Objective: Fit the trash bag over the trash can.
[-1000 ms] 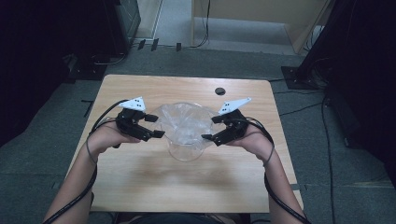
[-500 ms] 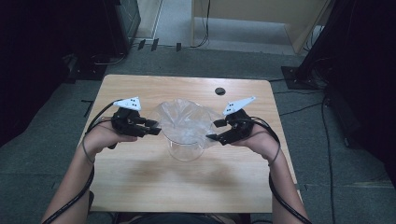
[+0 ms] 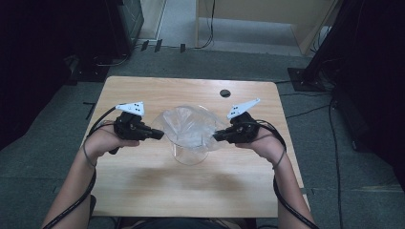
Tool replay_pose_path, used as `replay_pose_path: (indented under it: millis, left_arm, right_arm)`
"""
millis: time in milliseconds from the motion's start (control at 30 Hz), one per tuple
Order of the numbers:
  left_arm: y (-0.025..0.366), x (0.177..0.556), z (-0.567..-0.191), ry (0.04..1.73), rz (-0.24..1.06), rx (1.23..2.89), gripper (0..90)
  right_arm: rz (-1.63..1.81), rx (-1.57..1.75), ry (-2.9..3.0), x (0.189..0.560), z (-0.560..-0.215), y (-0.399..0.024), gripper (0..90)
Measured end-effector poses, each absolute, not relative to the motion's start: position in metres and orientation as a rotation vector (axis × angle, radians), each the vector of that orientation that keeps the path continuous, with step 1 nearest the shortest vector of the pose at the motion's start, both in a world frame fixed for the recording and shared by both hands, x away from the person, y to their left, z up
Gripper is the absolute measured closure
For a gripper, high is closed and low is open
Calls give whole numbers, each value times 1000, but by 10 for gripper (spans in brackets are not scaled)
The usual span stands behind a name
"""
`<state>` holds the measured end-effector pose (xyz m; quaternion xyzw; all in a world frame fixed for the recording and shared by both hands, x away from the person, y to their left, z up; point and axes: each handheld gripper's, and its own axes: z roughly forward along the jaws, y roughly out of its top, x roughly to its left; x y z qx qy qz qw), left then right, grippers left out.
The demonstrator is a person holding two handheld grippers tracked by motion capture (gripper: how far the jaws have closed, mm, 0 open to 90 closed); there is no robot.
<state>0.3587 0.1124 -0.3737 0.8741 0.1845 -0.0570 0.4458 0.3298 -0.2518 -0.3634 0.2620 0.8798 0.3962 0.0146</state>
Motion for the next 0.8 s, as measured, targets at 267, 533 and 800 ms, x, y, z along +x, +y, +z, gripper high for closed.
replay_pose_path:
  millis: [267,533,800]
  left_arm:
    - [109,356,-381,404,-233,2202,899]
    - [106,363,-396,451,-225,2229,899]
    - [103,364,-401,434,-171,2243,897]
  right_arm:
    - [1238,775,2836,326,-364,-251,866]
    - [1161,826,2861,332,-378,-251,861]
    - [1124,827,2875,336,-392,-243,857]
